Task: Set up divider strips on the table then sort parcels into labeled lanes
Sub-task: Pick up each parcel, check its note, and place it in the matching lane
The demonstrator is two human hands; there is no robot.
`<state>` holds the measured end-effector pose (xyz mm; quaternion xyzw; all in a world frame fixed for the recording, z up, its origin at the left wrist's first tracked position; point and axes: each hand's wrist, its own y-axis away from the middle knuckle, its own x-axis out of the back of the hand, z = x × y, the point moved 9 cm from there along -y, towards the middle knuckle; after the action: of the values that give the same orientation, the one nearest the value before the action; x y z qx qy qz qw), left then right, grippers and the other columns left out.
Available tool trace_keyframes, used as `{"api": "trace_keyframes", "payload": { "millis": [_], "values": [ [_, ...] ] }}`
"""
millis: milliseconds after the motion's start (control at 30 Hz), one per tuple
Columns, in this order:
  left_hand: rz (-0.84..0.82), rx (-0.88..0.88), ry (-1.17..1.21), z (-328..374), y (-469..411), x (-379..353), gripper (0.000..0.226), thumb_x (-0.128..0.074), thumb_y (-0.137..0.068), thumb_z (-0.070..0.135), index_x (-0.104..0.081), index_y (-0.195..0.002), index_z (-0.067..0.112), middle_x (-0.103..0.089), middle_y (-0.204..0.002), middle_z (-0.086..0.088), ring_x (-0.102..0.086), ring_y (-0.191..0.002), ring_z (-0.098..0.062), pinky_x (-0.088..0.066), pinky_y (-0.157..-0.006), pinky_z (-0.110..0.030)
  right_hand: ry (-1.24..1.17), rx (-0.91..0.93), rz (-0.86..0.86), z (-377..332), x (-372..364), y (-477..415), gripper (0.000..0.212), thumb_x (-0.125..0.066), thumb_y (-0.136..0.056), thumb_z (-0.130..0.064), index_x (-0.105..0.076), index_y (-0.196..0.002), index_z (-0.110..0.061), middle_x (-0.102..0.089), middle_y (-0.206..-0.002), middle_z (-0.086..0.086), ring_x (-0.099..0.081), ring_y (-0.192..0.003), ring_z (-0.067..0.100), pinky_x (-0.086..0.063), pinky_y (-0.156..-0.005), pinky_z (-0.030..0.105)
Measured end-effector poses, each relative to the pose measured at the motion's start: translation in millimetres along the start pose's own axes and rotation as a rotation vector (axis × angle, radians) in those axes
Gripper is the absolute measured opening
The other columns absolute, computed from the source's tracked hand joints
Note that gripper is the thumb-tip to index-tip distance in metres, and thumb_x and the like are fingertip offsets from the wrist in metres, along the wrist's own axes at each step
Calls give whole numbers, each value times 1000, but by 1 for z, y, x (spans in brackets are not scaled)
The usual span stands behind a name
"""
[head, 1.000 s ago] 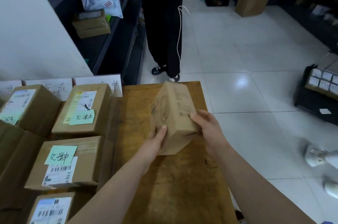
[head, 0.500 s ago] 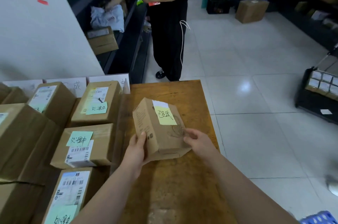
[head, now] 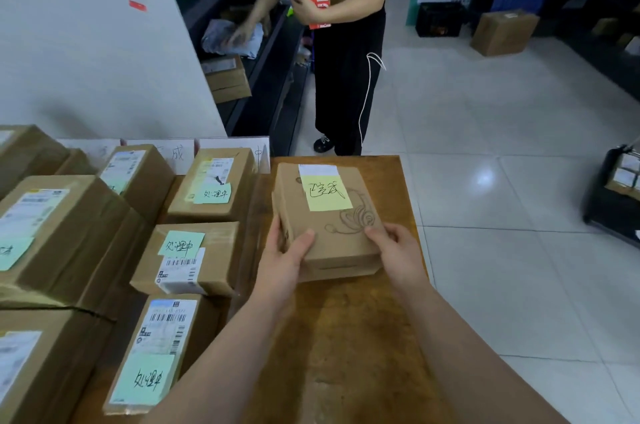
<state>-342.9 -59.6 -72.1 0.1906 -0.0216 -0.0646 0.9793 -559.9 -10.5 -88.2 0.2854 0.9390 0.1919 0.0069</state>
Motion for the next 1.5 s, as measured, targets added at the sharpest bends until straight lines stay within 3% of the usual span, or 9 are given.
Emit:
{"api": "trace_keyframes", "payload": {
  "millis": [167, 600, 700, 867, 1033, 1167, 1267, 1367, 1500],
  "values": [
    [115, -96, 129, 33, 17, 44, 69, -71, -84, 46, -39, -145, 44, -52, -138, 6, -56, -117, -14, -49, -98, -39, -83, 161, -20, -51, -30, 26, 18, -66, -87, -38, -59, -100, -28, -64, -104, -10, -59, -96, 7, -44, -71, 24],
    [326, -252, 276, 57, 110, 210, 48, -63, -91, 34, -51, -137, 37, -64, -118, 10, -63, -105, -10, -53, -83, -32, -66, 349, -189, -93, -159, 152, 10, -61, -90, -35, -64, -99, -39, -66, -96, -22, -59, -86, -8, -41, -66, 14],
    [381, -253, 272, 49, 137, 260, 47, -64, -87, 39, -54, -133, 38, -65, -114, 12, -66, -95, -5, -54, -69, -23, -61, 337, -214, -83, -195, 191, 9, -62, -89, -36, -64, -98, -39, -67, -99, -18, -60, -91, 0, -45, -71, 21],
    [440, -231, 272, 34, 173, 346, 47, -63, -88, 39, -55, -134, 36, -64, -111, 15, -61, -95, -5, -45, -68, -20, -35, 292, -262, -54, -254, 253, 12, -63, -89, -36, -65, -101, -36, -68, -105, -9, -63, -99, 12, -55, -82, 37],
    [481, -195, 193, 17, 195, 418, 42, -65, -87, 38, -62, -128, 32, -64, -112, 11, -58, -100, -9, -42, -72, -26, -16, 241, -285, -25, -299, 302, 21, -64, -89, -37, -65, -109, -30, -67, -104, -13, -61, -99, 8, -51, -79, 27],
    [497, -120, 134, 2, 198, 458, 42, -63, -87, 38, -64, -127, 27, -63, -114, 5, -56, -101, -15, -44, -78, -31, 69, 202, -316, -9, -328, 321, 19, -64, -88, -41, -64, -104, -31, -67, -103, -11, -62, -96, 9, -55, -83, 35],
    [471, -86, 75, -9, 192, 476, 31, -61, -87, 37, -70, -116, 28, -68, -111, 1, -61, -101, -21, -49, -83, -36, 143, 200, -333, -1, -347, 324, 14, -62, -88, -44, -60, -98, -34, -65, -100, -14, -61, -91, 4, -54, -75, 29],
    [440, -61, 38, -16, 184, 488, 29, -61, -87, 37, -72, -112, 27, -71, -100, 3, -65, -87, -14, -48, -65, -26, 208, 206, -338, 8, -360, 325, 14, -60, -90, -44, -56, -100, -34, -60, -94, -20, -57, -84, 0, -45, -62, 18],
    [406, -41, -48, -29, 171, 502, 29, -59, -87, 37, -72, -111, 28, -70, -101, 2, -63, -88, -15, -46, -67, -28, 254, 187, -324, 28, -372, 327, 17, -59, -90, -45, -61, -101, -32, -63, -94, -19, -58, -85, 0, -45, -63, 20]
  ]
}}
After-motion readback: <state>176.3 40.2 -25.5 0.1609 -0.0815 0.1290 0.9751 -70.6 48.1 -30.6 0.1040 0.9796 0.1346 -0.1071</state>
